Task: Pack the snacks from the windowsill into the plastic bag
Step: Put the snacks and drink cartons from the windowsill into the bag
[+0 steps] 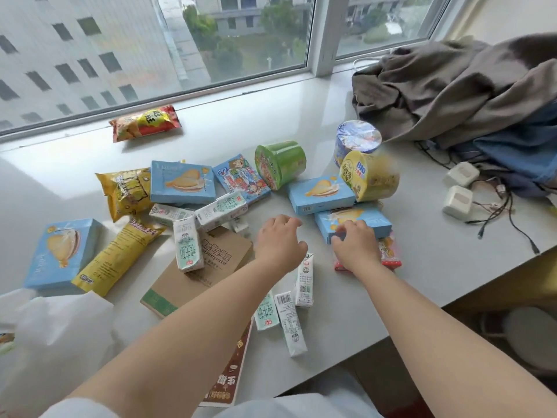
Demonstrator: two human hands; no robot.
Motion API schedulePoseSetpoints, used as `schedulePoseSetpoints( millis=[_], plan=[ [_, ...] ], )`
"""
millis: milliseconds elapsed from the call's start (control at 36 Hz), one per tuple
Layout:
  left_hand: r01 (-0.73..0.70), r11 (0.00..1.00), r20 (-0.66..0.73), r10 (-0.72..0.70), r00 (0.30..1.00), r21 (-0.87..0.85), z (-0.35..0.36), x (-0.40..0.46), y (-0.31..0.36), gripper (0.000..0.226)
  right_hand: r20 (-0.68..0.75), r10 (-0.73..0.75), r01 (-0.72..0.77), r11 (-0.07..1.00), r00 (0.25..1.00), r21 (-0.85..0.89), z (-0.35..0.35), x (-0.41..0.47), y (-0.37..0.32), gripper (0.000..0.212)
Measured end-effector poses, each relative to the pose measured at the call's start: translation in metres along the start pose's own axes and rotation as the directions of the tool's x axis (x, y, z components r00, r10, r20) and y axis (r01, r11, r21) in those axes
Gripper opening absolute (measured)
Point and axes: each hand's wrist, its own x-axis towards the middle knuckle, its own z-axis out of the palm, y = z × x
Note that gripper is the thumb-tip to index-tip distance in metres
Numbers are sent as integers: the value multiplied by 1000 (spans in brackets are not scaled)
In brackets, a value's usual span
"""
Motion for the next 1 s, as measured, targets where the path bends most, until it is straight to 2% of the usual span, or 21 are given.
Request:
schedulePoseSetpoints(
  millis=[194,278,417,528,639,833,1000],
  plan=[
    [74,995,10,-75,997,63,12,64,26,48,-7,43,-43,999,999,17,-23,73,25,38],
    [84,989,31,-88,996,123,24,94,42,47,-70,45,-45,999,997,0,-31,108,35,44],
    [142,975,83,-157,984,170,41,134,56,50,-141,77,-79,997,987,-9,-42,158,49,79],
    [187,958,99,-212,972,216,53,154,54,47,-18,168,-167,985,986,39,-46,198,59,99],
    [196,951,128,-231,965,240,64,167,57,58,82,234,-236,972,969,17,-44,221,63,112],
    [185,925,142,-242,960,332,70,190,50,74,107,232,-231,973,967,-23,-51,255,53,108],
    [162,894,152,-244,958,417,76,201,43,76,76,210,-210,978,975,-13,-48,271,48,100]
  ],
)
